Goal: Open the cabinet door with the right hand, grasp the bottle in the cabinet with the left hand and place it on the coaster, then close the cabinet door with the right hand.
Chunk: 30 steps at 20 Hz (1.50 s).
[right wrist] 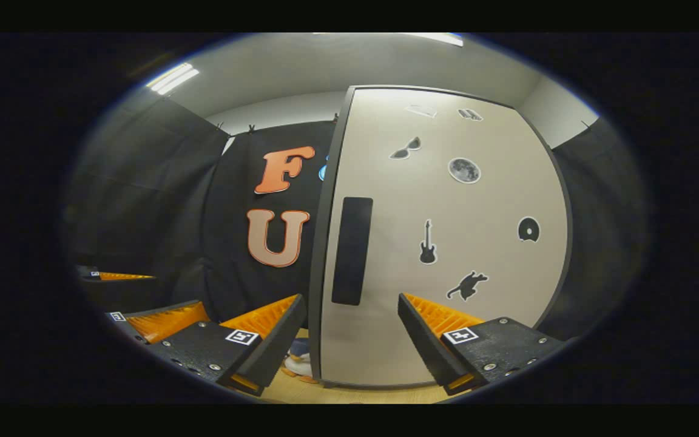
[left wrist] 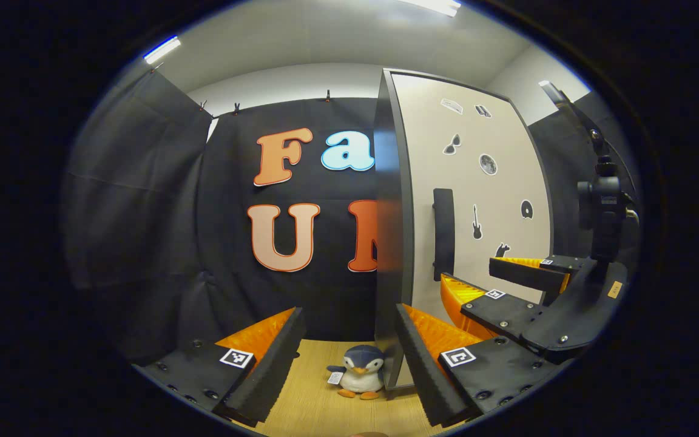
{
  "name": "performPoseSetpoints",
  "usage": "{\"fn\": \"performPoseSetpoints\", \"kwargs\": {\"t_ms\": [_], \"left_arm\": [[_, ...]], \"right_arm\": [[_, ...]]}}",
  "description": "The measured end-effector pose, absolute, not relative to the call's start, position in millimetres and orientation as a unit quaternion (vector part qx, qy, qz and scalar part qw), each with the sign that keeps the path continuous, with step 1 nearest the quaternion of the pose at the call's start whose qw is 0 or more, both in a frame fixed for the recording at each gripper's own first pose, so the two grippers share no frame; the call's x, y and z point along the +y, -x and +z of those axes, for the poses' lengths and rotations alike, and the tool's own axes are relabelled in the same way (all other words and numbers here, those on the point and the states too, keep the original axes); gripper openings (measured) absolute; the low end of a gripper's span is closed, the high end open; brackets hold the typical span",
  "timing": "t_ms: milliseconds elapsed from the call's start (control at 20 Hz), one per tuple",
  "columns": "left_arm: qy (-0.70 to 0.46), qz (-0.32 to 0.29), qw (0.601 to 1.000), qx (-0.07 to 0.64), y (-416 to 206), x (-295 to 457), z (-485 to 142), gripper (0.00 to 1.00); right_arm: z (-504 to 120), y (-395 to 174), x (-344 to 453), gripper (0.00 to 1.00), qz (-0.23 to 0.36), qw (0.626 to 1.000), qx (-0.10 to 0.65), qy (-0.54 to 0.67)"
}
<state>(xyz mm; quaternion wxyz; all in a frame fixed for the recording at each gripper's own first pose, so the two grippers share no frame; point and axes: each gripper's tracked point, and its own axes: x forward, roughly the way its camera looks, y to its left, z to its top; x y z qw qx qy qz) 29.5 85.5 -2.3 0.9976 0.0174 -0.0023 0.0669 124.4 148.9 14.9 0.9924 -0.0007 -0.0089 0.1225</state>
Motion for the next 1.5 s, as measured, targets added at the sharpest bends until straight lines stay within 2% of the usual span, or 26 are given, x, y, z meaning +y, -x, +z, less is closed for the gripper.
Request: {"fn": "performPoseSetpoints", "kwargs": {"t_ms": [50, 100, 250, 400, 500, 650, 800, 850, 900, 950, 1000, 1050, 1100, 1250, 1500], "left_arm": [[-0.017, 0.066, 0.998, -0.002, -30.1, 86.6, -2.5, 0.99], [-0.016, 0.066, 0.998, -0.001, -30.5, 88.3, -2.6, 0.96], [-0.013, 0.067, 0.998, 0.002, -31.6, 95.7, -5.1, 0.99], [-0.011, 0.07, 0.998, 0.005, -31.9, 105.7, -7.8, 0.96], [-0.009, 0.072, 0.997, 0.005, -31.9, 111.1, -7.7, 0.99], [-0.007, 0.075, 0.997, 0.004, -33.1, 118.3, -8.1, 0.96], [-0.005, 0.076, 0.997, 0.007, -31.9, 123.8, -11.3, 0.96], [-0.004, 0.075, 0.997, 0.008, -31.9, 124.3, -11.8, 0.99], [-0.003, 0.075, 0.997, 0.009, -30.8, 124.0, -12.0, 0.99], [-0.002, 0.074, 0.997, 0.009, -31.9, 125.7, -12.5, 0.96], [-0.001, 0.075, 0.997, 0.009, -32.5, 126.4, -12.8, 0.96], [0.0, 0.075, 0.997, 0.01, -33.0, 126.3, -13.7, 0.96], [0.001, 0.075, 0.997, 0.01, -32.0, 126.8, -14.8, 0.96], [0.001, 0.078, 0.997, 0.01, -27.7, 130.6, -15.1, 0.96], [0.001, 0.087, 0.996, 0.013, -25.1, 138.2, -18.2, 0.96]], "right_arm": [[14.0, -130.0, 151.9, 0.95, 0.122, 0.993, -0.006, -0.005], [12.8, -134.6, 153.8, 0.95, 0.119, 0.993, -0.002, -0.012], [18.0, -153.6, 157.7, 0.95, 0.108, 0.994, 0.001, -0.036], [23.5, -168.2, 165.8, 0.96, 0.104, 0.993, 0.006, -0.047], [26.5, -175.1, 168.8, 0.93, 0.097, 0.994, 0.006, -0.043], [23.6, -180.5, 170.9, 0.88, 0.086, 0.996, 0.016, -0.034], [23.6, -185.3, 165.8, 0.72, 0.067, 0.997, 0.02, -0.036], [23.3, -186.0, 163.1, 0.69, 0.06, 0.997, 0.022, -0.036], [23.4, -186.4, 160.7, 0.59, 0.055, 0.998, 0.024, -0.037], [22.7, -187.0, 160.0, 0.55, 0.054, 0.997, 0.025, -0.039], [22.0, -187.9, 163.0, 0.46, 0.058, 0.997, 0.029, -0.045], [22.1, -186.8, 162.9, 0.44, 0.056, 0.997, 0.032, -0.047], [22.4, -186.5, 162.9, 0.37, 0.052, 0.997, 0.034, -0.045], [21.9, -186.2, 162.8, 0.34, 0.047, 0.997, 0.036, -0.047], [22.4, -182.9, 163.4, 0.23, 0.058, 0.997, 0.033, -0.047]]}}
